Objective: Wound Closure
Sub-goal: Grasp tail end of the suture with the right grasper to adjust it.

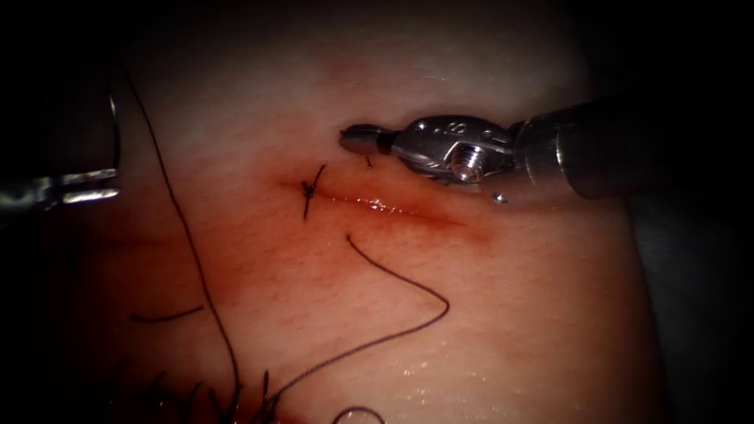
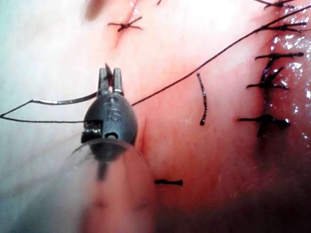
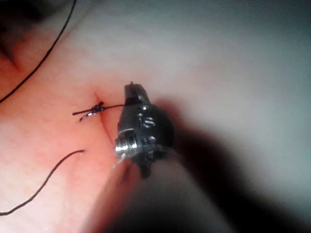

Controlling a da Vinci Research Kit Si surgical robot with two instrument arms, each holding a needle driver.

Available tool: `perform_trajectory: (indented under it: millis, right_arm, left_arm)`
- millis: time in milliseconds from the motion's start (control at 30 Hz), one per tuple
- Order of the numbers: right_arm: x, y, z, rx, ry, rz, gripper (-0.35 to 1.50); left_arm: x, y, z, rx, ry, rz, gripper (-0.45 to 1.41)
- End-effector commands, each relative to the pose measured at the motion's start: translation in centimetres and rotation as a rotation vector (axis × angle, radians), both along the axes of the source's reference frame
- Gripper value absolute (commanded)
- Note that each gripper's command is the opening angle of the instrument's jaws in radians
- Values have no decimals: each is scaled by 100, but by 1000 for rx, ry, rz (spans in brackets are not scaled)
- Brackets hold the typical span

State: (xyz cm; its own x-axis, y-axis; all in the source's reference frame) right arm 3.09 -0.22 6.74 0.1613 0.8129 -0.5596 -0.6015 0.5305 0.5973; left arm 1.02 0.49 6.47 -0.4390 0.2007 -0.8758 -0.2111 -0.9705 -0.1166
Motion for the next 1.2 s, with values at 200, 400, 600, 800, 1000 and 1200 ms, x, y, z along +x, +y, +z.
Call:
perform_trajectory:
  millis: [200,400,600,800,1000,1200]
  right_arm:
    - [-4,23,-12,34,6,82,-35]
    - [-8,32,-23,31,24,117,-35]
    - [-10,46,-39,32,56,163,-35]
    - [-10,47,-42,24,64,170,-35]
    - [-14,44,-43,3,69,163,-35]
    - [-13,40,-44,-152,97,78,69]
  left_arm:
    - [-7,0,7,0,-2,4,-45]
    - [-10,-1,9,0,-2,6,-45]
    - [-14,-1,13,6,0,9,-45]
    - [-17,-1,16,6,2,8,-45]
    - [-20,3,25,5,1,7,-45]
    - [-26,16,47,4,42,-19,-45]
